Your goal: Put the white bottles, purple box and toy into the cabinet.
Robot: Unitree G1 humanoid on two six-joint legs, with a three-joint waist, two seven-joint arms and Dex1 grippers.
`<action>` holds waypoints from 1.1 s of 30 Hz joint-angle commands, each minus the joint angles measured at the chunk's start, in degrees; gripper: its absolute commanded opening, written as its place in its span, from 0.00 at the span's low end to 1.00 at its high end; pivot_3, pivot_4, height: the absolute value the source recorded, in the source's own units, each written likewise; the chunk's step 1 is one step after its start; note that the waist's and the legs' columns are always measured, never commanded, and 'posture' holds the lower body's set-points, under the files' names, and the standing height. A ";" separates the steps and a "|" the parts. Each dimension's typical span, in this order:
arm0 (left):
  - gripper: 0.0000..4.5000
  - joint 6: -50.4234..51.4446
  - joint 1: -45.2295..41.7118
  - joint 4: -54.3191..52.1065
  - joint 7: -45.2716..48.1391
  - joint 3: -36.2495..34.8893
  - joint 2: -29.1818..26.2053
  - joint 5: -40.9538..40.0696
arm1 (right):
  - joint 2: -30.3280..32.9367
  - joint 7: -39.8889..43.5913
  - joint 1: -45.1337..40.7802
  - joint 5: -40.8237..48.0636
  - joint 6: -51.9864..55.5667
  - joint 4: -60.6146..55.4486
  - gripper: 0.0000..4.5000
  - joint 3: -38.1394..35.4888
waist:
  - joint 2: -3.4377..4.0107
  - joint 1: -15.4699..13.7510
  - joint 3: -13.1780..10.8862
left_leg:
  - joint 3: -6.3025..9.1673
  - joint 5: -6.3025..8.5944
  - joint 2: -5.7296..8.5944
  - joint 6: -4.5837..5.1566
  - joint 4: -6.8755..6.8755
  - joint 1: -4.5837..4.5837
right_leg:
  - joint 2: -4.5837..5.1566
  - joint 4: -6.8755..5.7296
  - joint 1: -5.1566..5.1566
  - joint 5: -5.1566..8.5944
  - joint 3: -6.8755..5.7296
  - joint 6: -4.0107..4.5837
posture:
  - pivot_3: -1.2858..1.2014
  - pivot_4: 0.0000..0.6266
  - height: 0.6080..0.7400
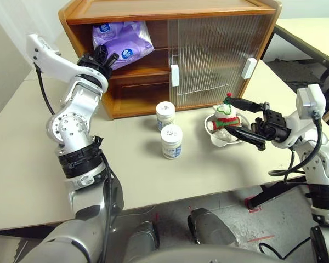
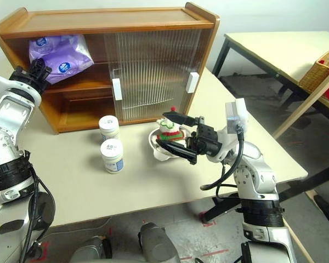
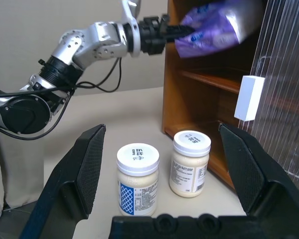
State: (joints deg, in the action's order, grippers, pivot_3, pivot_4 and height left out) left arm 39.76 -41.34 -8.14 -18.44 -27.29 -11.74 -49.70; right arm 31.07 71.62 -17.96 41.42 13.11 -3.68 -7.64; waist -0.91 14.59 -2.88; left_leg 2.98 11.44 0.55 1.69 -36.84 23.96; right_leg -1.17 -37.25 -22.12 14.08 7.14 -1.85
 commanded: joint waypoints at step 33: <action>0.90 2.62 15.91 -18.92 22.65 10.99 -16.27 4.51 | -0.31 -2.16 -0.54 -0.20 3.34 -3.30 1.00 1.70 | -0.05 -0.23 -0.07 | 0.33 0.29 0.16 -0.07 0.00 0.02 | 0.09 0.04 0.07 0.19 0.03 -0.20 | 0.40 0.12 1.00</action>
State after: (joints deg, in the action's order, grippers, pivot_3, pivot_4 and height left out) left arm 42.31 -26.50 -25.70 1.10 -18.00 -26.71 -46.64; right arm 30.57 68.98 -18.20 41.66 16.19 -6.78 -6.37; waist -0.96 14.36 -2.95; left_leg 3.44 11.78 0.68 1.50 -36.83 23.99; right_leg -1.02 -37.22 -22.06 14.16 7.21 -1.84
